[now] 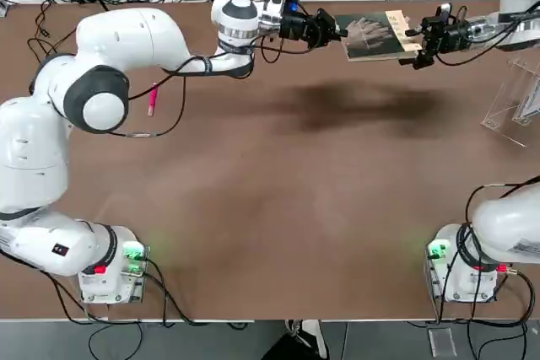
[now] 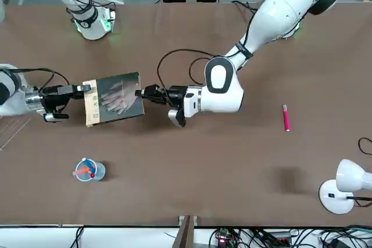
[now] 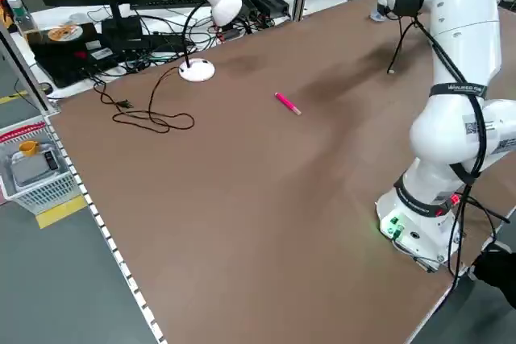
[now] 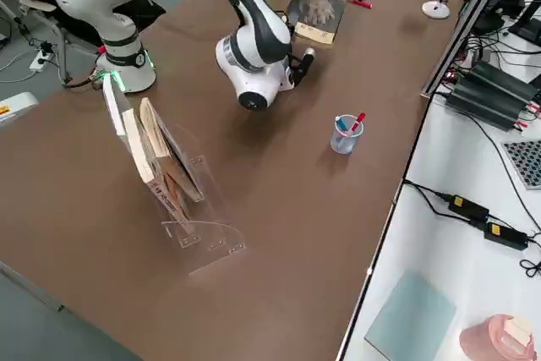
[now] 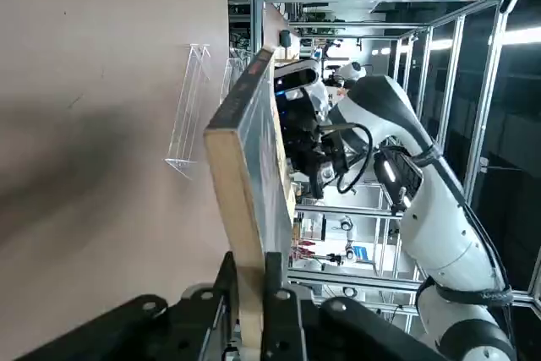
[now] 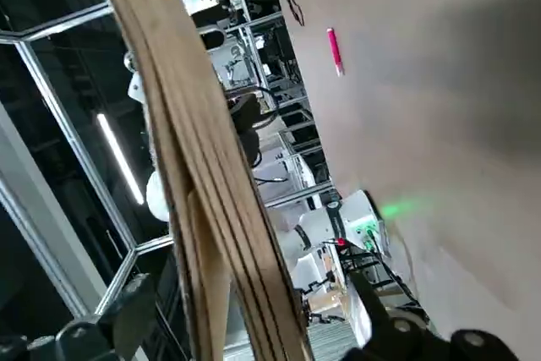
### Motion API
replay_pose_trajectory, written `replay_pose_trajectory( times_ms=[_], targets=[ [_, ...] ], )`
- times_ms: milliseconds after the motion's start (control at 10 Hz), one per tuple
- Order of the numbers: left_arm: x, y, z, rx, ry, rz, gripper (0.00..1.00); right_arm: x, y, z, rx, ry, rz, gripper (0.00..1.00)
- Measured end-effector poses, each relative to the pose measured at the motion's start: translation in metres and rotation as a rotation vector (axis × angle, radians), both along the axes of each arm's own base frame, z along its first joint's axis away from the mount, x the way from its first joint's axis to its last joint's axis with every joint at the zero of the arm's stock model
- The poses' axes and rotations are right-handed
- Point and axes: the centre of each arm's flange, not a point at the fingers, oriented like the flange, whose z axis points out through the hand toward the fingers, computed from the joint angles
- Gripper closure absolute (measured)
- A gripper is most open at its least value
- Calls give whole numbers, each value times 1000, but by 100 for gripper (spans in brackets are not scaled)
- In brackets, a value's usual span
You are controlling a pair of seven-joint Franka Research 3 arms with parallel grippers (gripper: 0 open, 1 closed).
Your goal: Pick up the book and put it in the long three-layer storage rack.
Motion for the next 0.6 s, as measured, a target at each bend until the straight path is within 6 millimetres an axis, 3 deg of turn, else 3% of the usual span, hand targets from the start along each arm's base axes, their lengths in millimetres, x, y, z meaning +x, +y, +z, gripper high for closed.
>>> replay_pose_trajectory(
  times_ms=[500, 600],
  targets=[
    [0, 0, 0, 0, 0, 0, 100, 2, 14, 4, -12, 39, 22, 3],
    [0, 0, 0, 0, 0, 1, 100, 2, 13, 4, -13, 42, 22, 11]
  ],
)
